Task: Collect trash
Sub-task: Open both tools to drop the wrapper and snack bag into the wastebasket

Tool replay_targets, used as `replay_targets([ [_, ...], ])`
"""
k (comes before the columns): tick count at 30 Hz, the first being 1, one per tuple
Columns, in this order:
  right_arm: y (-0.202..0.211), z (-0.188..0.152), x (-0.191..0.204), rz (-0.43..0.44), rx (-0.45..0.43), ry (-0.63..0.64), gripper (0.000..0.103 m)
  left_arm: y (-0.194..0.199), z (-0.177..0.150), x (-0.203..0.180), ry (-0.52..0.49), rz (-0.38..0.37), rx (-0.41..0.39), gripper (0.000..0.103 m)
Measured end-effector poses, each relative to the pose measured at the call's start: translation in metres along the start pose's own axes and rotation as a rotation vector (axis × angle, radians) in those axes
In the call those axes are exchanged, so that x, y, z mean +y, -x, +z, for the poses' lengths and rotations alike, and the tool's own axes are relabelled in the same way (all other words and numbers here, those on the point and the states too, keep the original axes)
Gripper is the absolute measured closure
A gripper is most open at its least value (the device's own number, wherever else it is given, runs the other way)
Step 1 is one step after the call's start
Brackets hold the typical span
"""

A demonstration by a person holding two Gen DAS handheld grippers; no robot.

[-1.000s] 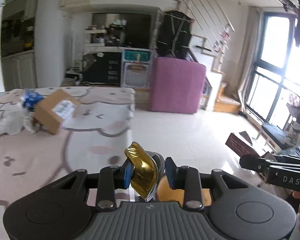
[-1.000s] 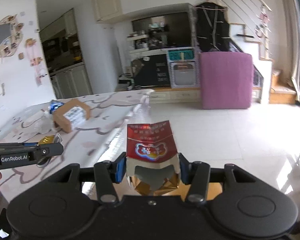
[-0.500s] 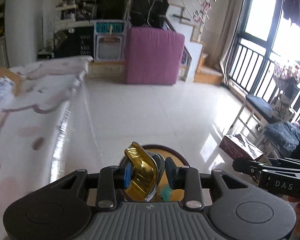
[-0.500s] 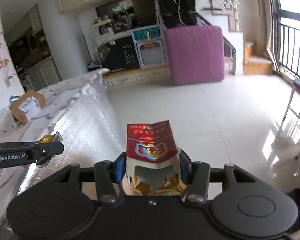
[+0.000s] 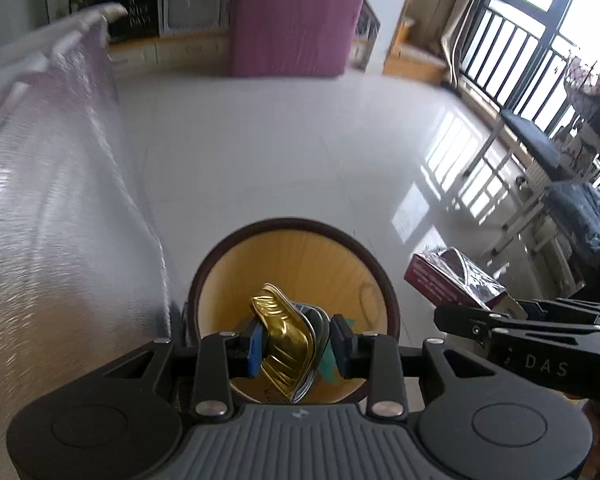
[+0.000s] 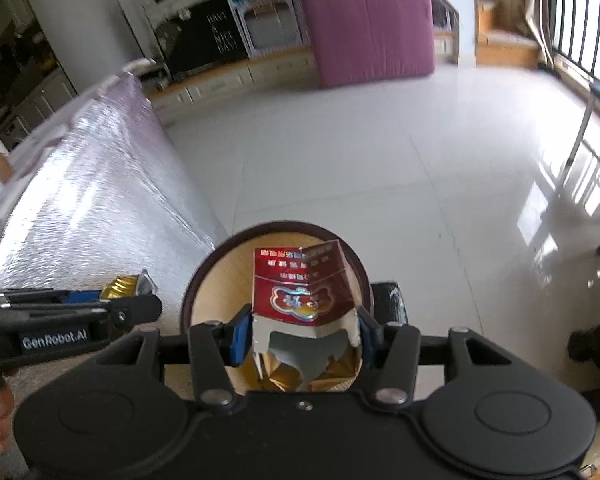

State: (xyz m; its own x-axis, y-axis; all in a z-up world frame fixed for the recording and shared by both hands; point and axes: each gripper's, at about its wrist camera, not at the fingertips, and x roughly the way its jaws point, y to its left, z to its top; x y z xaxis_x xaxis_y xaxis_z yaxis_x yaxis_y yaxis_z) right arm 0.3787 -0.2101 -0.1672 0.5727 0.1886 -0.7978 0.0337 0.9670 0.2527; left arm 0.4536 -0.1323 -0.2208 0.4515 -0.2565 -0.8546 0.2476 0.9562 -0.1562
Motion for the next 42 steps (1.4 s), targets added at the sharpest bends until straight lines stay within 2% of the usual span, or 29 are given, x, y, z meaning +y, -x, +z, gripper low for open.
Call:
replay_targets([
  [9,-0.071,0.032,-0.012,-0.012,0.147,-0.067,0.050,-0.072,0.025,0.024,0.027,0.012,0.144,0.068],
  [14,-0.107,0.052,-0.012,-0.019,0.209,-0.089,0.050,-0.103,0.031,0.033,0.030,0.014,0.205,0.068],
  [21,-0.155,0.063,0.001,-0.009,0.289,-0.106,0.049,-0.136,0.030,0.043,0.047,0.019,0.270,0.068],
  [30,-0.200,0.072,0.007,-0.018,0.341,-0.082,0.048,-0.161,0.028,0.049,0.038,0.019,0.296,0.068],
  [34,-0.211,0.072,0.005,-0.018,0.348,-0.098,0.045,-0.170,0.031,0.053,0.042,0.006,0.293,0.067],
  [36,-0.212,0.070,0.005,-0.015,0.343,-0.099,0.039,-0.172,0.028,0.053,0.043,0.005,0.298,0.066],
  [37,-0.211,0.069,0.004,-0.018,0.342,-0.097,0.033,-0.173,0.028,0.053,0.044,0.007,0.307,0.061],
  [38,-0.210,0.067,0.003,-0.021,0.342,-0.092,0.031,-0.175,0.027,0.053,0.047,0.010,0.314,0.050],
  [42,-0.209,0.065,-0.003,-0.025,0.350,-0.084,0.031,-0.179,0.025,0.052,0.054,0.018,0.328,0.038],
])
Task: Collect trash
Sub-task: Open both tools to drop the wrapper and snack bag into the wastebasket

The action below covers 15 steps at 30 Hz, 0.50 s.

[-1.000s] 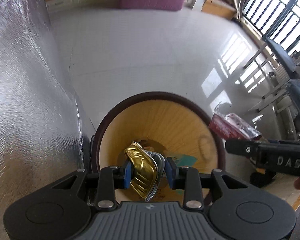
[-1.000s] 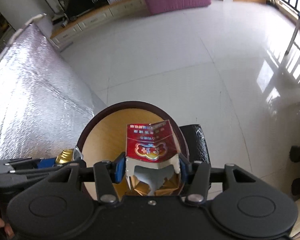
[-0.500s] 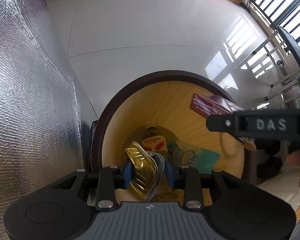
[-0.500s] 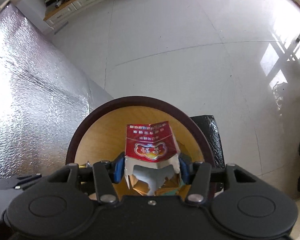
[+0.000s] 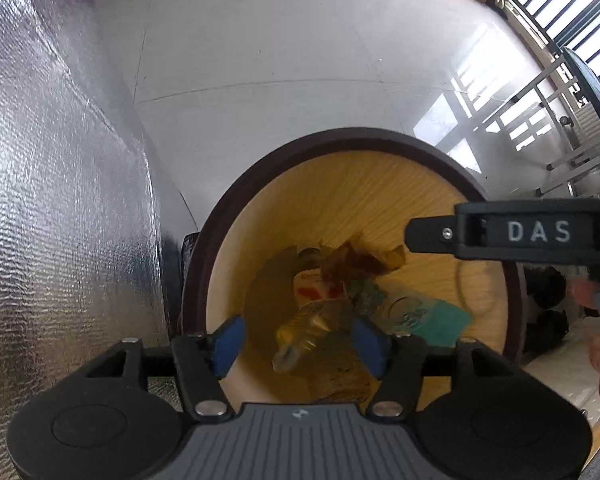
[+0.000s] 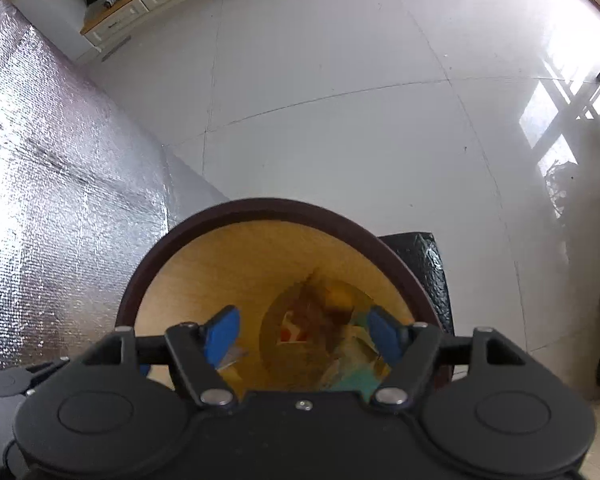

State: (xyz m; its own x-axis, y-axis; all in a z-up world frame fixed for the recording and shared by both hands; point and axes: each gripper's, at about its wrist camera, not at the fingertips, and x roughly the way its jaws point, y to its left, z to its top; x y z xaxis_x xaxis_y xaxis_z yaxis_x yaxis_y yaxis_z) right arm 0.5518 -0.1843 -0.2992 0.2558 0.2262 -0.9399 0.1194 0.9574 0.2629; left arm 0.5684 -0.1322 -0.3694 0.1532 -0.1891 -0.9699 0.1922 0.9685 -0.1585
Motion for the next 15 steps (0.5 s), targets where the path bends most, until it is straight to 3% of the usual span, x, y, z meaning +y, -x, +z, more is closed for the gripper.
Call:
replay_targets([
  [4,-0.001,-0.004,-0.002,-0.002,0.006,0.000,0.031,0.000,-0.002,-0.001,0.006,0.003,0.003,0.027],
  [15,0.017,-0.019,-0.012,-0.012,-0.011,0.014,0.023,0.010,-0.007,0.003,0.045,0.006,-0.011,0.019],
])
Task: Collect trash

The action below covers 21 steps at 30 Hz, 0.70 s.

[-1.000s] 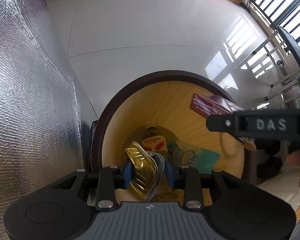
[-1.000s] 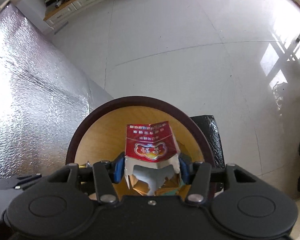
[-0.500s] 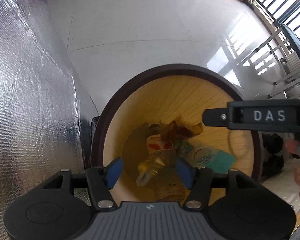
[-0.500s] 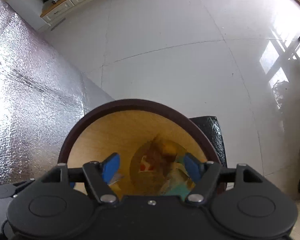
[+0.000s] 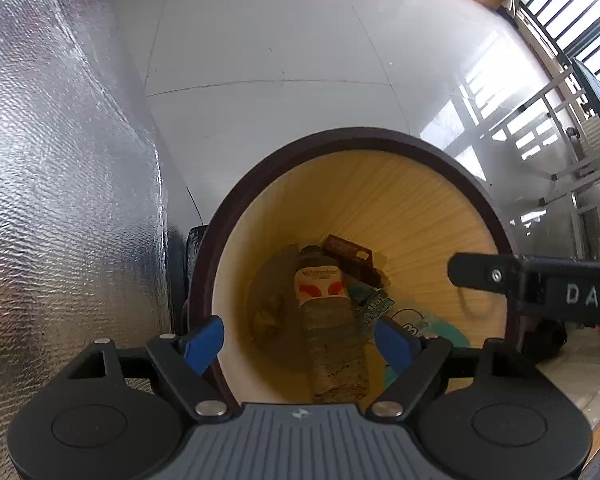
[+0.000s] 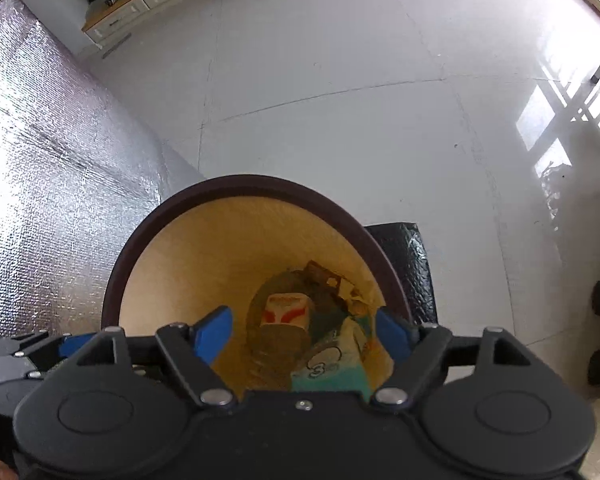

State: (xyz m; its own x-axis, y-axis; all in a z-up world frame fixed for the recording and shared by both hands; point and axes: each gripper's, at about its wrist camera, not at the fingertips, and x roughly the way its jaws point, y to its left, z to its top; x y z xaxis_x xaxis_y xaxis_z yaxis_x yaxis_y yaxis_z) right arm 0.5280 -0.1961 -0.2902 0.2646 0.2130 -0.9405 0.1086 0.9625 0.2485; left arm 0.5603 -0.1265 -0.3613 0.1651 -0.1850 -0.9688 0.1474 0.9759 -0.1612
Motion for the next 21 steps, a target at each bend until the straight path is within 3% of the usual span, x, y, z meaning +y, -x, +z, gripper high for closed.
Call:
replay_targets([
  [7,0.015,-0.009,-0.003,-0.016,-0.018,0.015,0.021,0.019,-0.007,0.003,0.014,-0.007,-0.030,0.015],
  [15,0.040,-0.022,-0.005,-0.031,-0.055,0.036,0.007,0.043,-0.016,0.003,0.016,-0.007,-0.061,0.003],
  [21,0.056,-0.033,-0.007,-0.049,-0.074,0.054,0.003,0.055,-0.026,0.005,0.014,0.006,-0.073,0.000],
])
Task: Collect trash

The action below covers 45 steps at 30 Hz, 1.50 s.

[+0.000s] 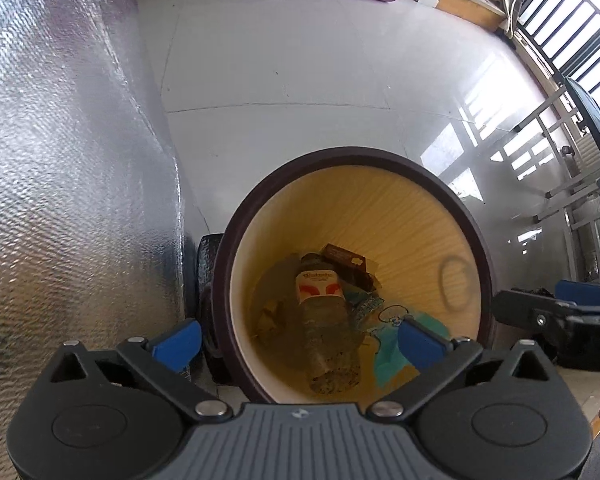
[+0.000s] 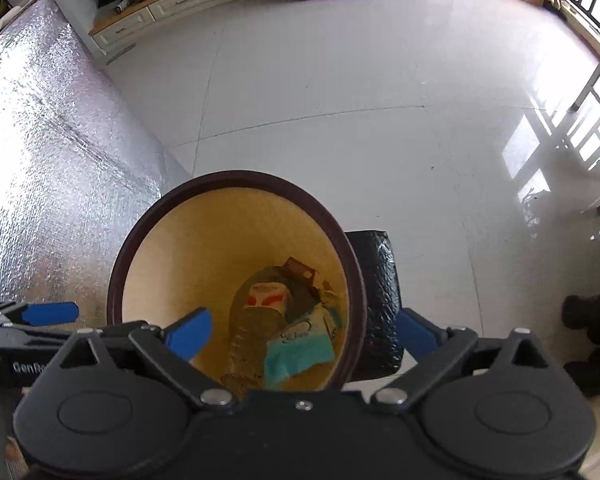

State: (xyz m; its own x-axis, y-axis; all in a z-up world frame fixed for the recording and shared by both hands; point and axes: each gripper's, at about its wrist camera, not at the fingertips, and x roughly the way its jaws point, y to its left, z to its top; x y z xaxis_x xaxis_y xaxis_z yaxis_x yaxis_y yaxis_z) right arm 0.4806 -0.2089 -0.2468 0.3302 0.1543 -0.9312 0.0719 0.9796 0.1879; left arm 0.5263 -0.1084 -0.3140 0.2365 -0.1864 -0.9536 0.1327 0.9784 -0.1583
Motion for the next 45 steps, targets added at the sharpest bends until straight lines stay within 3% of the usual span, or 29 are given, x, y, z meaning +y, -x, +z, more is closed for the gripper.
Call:
replay_targets([
  [21,0.065,-0.055,-0.004,-0.048,-0.117,0.026,0.000,0.062,-0.044,-0.008,-0.033,0.049,-0.114,0.000],
  [45,0.187,-0.118,0.012,-0.034,-0.392,0.078,0.000,0.191,-0.114,-0.030,-0.062,0.019,-0.411,0.000],
])
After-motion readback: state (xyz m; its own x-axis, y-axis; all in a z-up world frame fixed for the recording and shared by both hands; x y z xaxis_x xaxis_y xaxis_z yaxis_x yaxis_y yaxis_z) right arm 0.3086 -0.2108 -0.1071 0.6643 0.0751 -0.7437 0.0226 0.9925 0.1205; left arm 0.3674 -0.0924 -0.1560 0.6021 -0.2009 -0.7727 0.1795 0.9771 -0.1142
